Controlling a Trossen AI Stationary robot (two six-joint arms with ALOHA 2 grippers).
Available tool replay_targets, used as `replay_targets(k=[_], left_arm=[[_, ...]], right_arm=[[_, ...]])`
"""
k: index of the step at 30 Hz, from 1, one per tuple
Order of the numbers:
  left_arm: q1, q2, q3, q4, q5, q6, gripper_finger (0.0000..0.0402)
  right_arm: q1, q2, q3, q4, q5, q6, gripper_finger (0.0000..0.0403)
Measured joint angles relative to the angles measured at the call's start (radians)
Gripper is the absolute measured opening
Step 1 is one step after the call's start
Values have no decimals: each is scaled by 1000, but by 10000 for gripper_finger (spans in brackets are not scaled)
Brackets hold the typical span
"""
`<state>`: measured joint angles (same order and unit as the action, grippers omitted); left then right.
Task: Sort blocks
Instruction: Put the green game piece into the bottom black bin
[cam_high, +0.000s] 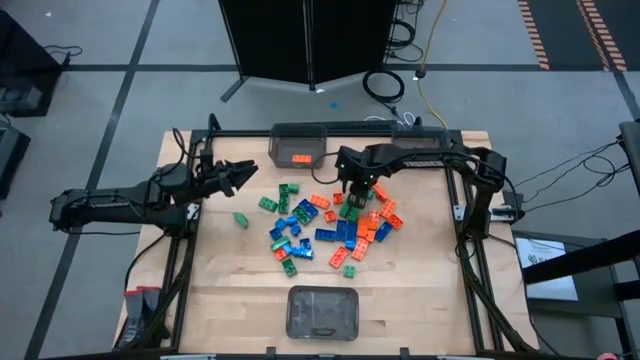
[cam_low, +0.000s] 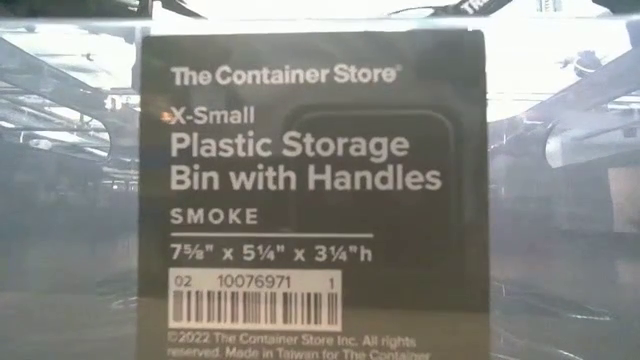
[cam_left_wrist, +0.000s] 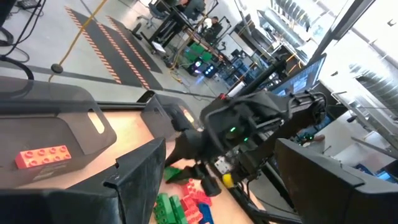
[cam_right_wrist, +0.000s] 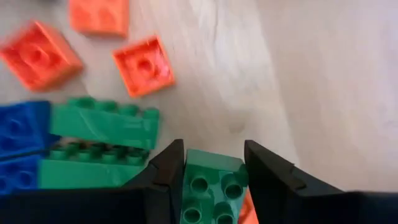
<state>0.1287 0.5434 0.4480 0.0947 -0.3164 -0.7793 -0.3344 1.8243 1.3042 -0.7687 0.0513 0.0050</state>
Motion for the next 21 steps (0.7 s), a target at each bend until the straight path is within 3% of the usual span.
replay_targets(k=[4,12,21], left_arm=[[0,0,0,0,0,0,302],[0,2,0,-3,-2,1,302],[0,2,0,-7,0,1,302]], right_arm=[[10,-69,67,-38,-69,-2,120],[146,-257,81,97,-494,35,120],[368,-262,81,263,-607,93,120]])
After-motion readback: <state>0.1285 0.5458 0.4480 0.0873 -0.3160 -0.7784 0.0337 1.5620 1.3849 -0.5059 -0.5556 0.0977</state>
